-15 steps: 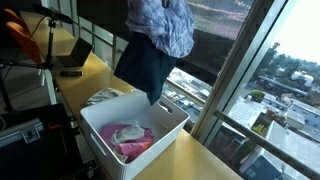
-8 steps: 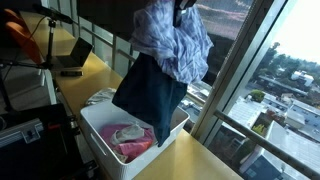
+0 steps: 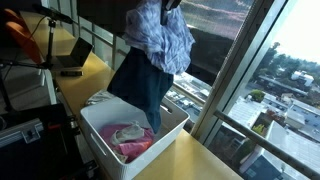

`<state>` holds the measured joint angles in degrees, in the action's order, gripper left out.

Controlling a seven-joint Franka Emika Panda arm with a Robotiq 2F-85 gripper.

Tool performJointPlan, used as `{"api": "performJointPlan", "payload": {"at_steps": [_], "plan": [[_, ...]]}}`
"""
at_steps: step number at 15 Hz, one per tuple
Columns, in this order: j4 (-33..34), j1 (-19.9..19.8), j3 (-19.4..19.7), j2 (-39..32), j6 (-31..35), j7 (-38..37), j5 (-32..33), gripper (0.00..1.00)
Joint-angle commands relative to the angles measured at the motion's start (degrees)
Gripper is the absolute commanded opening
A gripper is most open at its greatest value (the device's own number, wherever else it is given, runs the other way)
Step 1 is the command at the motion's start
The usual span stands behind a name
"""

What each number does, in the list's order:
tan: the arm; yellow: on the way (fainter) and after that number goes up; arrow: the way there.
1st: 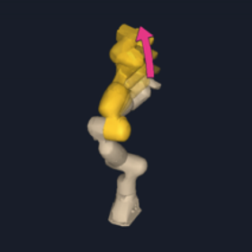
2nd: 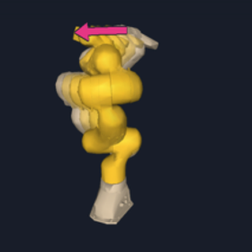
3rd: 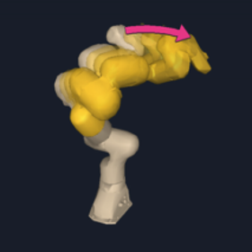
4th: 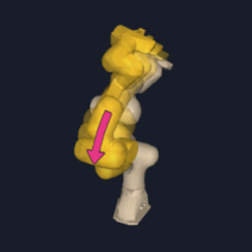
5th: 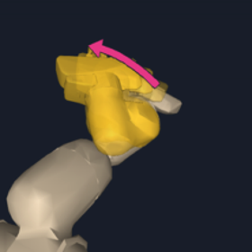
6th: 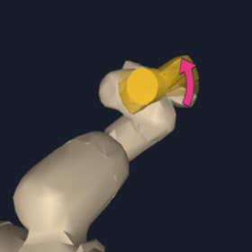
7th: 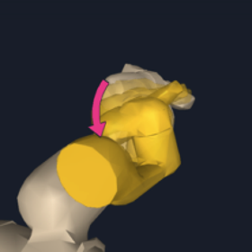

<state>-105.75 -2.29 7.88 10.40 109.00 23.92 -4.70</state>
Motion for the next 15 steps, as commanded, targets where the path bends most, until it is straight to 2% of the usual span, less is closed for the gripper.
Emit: {"api": "performJointPlan", "payload": {"at_steps": [1, 7, 12, 13, 15], "plan": [[0.86, 0.97, -1.82, 0.29, -1.53, -0.83, -0.24, 0.04], [0.73, 0.93, -1.97, -1.82, -0.93, 0.03, -0.76, 0.04], [-1.93, -0.05, -1.45, -5.4, 0.4, 0.38, -1.49, 0.04], [-2.46, -0.17, -1.61, -6.0, 0.6, 0.23, -1.21, 0.4], [-3.43, -0.32, -1.97, -6.86, 1.23, 0.28, -0.35, 0.47]]}}
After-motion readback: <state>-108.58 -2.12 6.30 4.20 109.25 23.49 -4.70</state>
